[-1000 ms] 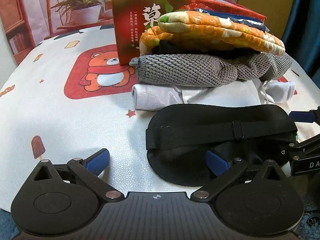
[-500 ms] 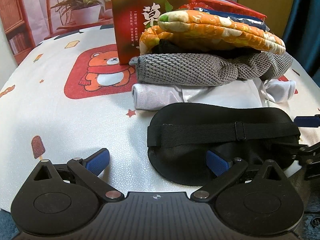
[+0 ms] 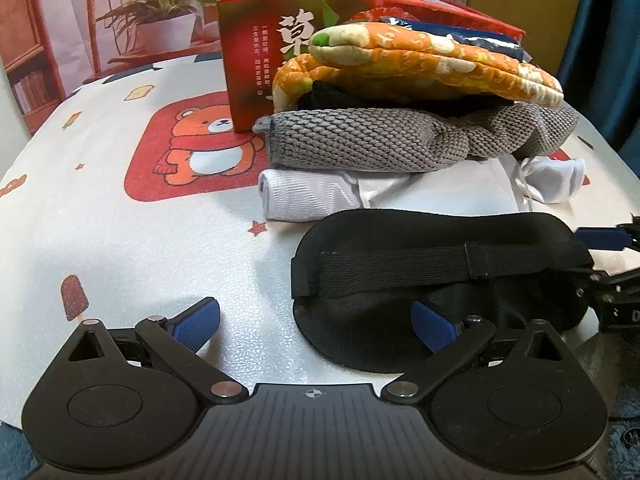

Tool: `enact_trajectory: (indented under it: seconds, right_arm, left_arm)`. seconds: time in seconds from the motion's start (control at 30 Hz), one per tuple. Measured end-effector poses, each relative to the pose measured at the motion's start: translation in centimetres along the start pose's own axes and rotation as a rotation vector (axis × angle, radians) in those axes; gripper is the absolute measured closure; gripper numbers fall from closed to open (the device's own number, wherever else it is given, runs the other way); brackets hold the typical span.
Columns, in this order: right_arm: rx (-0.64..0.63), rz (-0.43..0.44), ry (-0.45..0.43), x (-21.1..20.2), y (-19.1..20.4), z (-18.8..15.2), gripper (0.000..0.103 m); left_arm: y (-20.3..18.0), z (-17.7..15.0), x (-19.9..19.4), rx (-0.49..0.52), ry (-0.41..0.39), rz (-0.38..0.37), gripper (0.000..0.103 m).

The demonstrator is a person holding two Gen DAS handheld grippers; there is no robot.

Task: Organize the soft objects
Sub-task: 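Close the left tool on the black eye mask strap and lift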

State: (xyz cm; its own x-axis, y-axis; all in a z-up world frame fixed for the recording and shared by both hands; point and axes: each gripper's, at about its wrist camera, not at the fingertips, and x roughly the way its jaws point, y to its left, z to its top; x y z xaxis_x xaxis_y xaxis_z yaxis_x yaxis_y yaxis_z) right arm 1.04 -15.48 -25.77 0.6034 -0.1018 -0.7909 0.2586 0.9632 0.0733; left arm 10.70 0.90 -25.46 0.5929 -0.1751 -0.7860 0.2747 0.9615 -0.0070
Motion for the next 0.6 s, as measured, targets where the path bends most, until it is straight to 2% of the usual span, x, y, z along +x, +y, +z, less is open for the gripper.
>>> enact_trajectory:
  seconds: [0.23, 0.3, 0.37, 0.43, 0.53, 0.6]
  right_arm:
    - [0.008, 0.020, -0.036, 0.0, -0.3, 0.2, 0.056]
    - [0.004, 0.025, -0.046, 0.1, -0.3, 0.2, 0.058]
    - [-0.003, 0.025, -0.053, 0.2, -0.3, 0.3, 0.058]
    - [-0.007, 0.024, -0.060, 0.3, -0.2, 0.2, 0.058]
    - [-0.002, 0.023, -0.068, 0.3, -0.3, 0.2, 0.058]
    - [0.006, 0.025, -0.072, 0.4, -0.5, 0.2, 0.058]
  left_arm:
    - [-0.8, -0.2, -0.6, 0.050, -0.032, -0.040, 0.024]
    - [-1.0, -0.3, -0.8, 0.063, -0.043, -0.049, 0.032]
    - [-1.4, -0.4, -1.1, 0.079, -0.052, -0.064, 0.044]
    - [-1.5, -0.5, -1.2, 0.082, -0.058, -0.062, 0.049]
    - [-0.7, -0.5, -1.3, 0.042, -0.070, -0.054, 0.073]
    - [0.1, -0.4, -1.2, -0.007, -0.071, -0.069, 0.079]
